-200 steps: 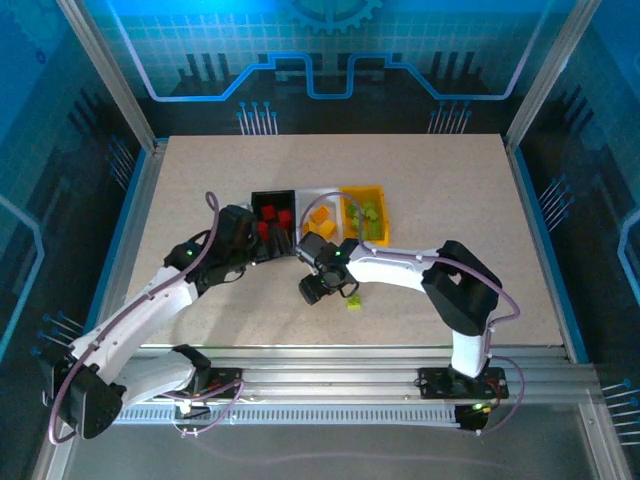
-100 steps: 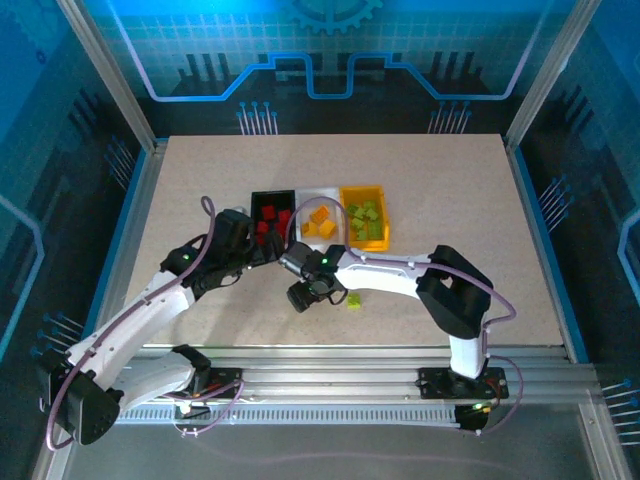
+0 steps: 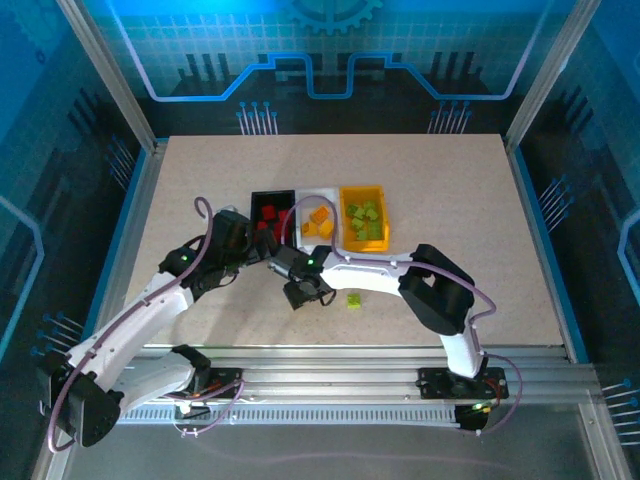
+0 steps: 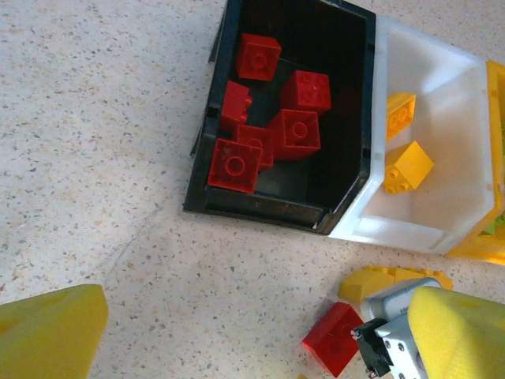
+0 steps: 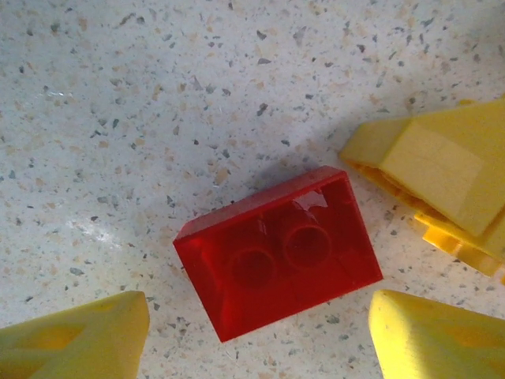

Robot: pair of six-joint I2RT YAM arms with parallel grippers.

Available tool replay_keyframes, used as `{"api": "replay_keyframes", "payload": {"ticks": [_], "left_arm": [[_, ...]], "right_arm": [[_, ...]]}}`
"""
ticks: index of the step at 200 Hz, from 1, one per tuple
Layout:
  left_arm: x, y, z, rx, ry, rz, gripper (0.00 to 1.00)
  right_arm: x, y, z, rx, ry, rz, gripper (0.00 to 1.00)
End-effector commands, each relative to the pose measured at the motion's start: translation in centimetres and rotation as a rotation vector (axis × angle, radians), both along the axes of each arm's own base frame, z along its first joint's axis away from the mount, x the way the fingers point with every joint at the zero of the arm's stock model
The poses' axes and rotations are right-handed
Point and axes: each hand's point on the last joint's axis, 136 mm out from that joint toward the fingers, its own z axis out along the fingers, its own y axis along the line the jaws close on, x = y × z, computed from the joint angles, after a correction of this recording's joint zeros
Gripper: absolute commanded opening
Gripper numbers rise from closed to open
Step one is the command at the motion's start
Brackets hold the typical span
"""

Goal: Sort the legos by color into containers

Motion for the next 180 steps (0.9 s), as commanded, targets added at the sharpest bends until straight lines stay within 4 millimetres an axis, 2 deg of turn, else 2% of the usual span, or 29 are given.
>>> {"api": "replay_keyframes", "payload": {"ticks": [1, 36, 55, 116, 158, 180], "left_arm": [[-1.1, -1.6, -0.8, -0.027, 0.034, -0.095, 0.99], [-1.1, -1.5, -0.7, -0.032, 0.026, -0.094, 0.99], [-1.1, -1.3, -0.5, -0.032, 0.022, -0.092, 0.99], [-1.4, -0.7, 0.1, -0.039, 0.008, -0.087, 0.99], [-1.5, -0.5, 0.0, -0.038, 0.012, -0.084, 0.99], [-1.5, -0.6, 0.1, -0.042, 0.014, -0.088, 0.99]], "right_arm": [[0.0, 3.0, 0.0, 0.070, 0.006, 0.036, 0.73], [-1.9, 6.4, 0.5, 0.174, 0.032, 0.189, 0.72], [-2.0, 6.8, 1.1, 0.192, 0.016, 0.210, 0.73], [0.2, 2.1, 1.1, 0.069, -0.045, 0.001, 0.77], [1.9, 2.5, 0.8, 0.045, -0.061, -0.012, 0.78], [2.7, 1.9, 0.4, 0.004, -0.078, -0.044, 0.79]]}}
